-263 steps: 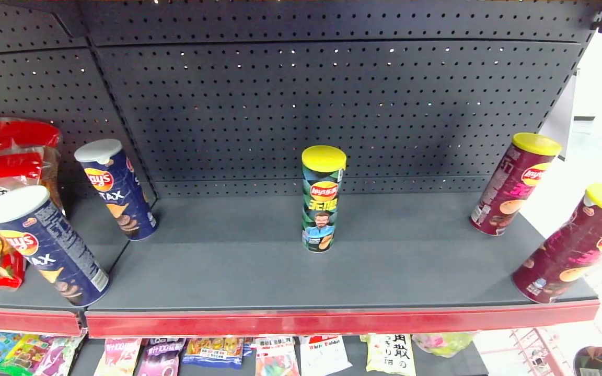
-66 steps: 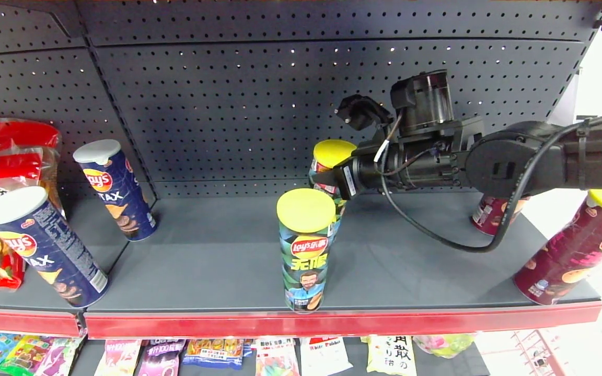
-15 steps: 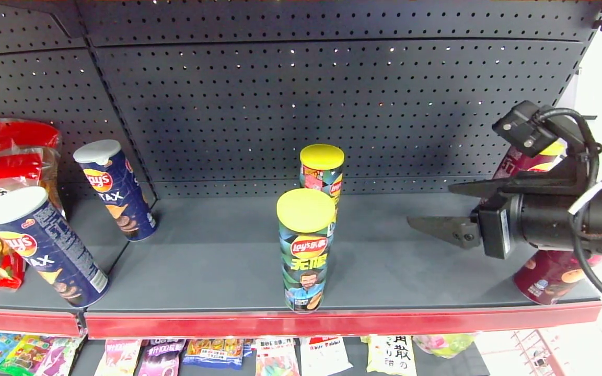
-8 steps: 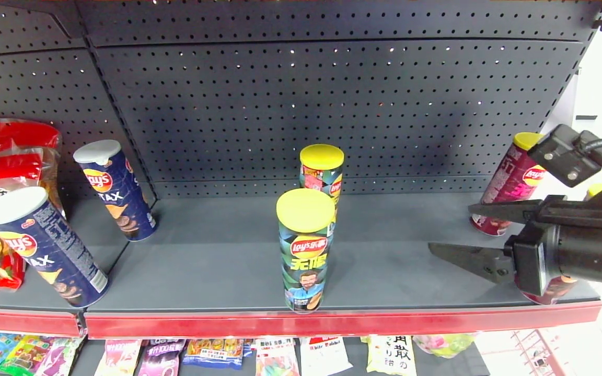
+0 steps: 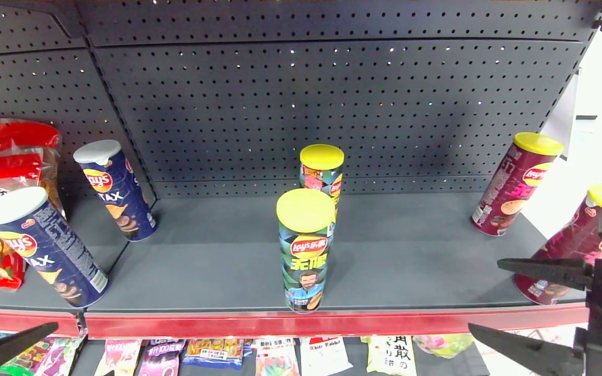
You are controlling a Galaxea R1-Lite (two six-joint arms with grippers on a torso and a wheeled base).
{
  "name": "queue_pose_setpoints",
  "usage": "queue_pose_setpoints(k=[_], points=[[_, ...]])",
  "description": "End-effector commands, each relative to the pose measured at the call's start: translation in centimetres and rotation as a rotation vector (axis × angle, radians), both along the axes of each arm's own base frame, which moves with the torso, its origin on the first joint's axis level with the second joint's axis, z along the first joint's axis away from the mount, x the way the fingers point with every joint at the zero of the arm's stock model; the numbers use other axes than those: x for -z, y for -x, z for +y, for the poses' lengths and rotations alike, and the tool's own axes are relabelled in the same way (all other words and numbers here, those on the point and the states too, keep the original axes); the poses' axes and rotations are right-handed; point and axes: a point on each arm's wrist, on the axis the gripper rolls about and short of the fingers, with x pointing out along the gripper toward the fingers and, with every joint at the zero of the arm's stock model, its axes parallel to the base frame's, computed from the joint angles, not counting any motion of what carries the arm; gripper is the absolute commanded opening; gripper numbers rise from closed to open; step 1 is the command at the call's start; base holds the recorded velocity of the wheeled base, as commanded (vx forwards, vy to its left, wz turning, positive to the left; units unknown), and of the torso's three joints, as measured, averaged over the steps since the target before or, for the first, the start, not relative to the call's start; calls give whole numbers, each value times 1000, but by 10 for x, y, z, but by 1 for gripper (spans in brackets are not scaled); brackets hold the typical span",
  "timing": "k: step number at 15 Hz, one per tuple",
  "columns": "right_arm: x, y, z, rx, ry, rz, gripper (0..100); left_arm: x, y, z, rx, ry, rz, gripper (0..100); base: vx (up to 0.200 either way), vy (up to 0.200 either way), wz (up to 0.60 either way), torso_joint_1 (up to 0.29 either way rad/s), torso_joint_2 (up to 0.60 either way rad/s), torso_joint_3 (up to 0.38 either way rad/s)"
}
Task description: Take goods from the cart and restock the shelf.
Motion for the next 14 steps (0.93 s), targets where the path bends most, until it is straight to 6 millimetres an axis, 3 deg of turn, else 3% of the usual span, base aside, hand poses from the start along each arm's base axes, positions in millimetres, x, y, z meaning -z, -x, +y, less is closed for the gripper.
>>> queue_pose_setpoints(k=[1, 3, 6, 10, 12, 14], points=[[12, 31, -23, -2, -36, -49, 100, 3, -16, -4, 6, -32, 81, 100, 0, 0, 0, 0, 0, 0], [20, 46, -35, 12, -54, -76, 100, 2, -20, -5, 10, -42, 90, 100, 0, 0, 0, 0, 0, 0], [35, 71, -60, 185, -76, -142, 100, 0, -29, -7, 13, -54, 113, 100, 0, 0, 0, 0, 0, 0], [50, 93, -78, 603, -120, -56, 100, 2, -34, -8, 27, -81, 135, 100, 0, 0, 0, 0, 0, 0], [62, 104, -81, 900, -110, -77, 100, 4, -43, -13, 57, -92, 135, 100, 0, 0, 0, 0, 0, 0], [79, 117, -79, 993, -123, -134, 100, 4, -54, -18, 78, -90, 120, 100, 0, 0, 0, 0, 0, 0]])
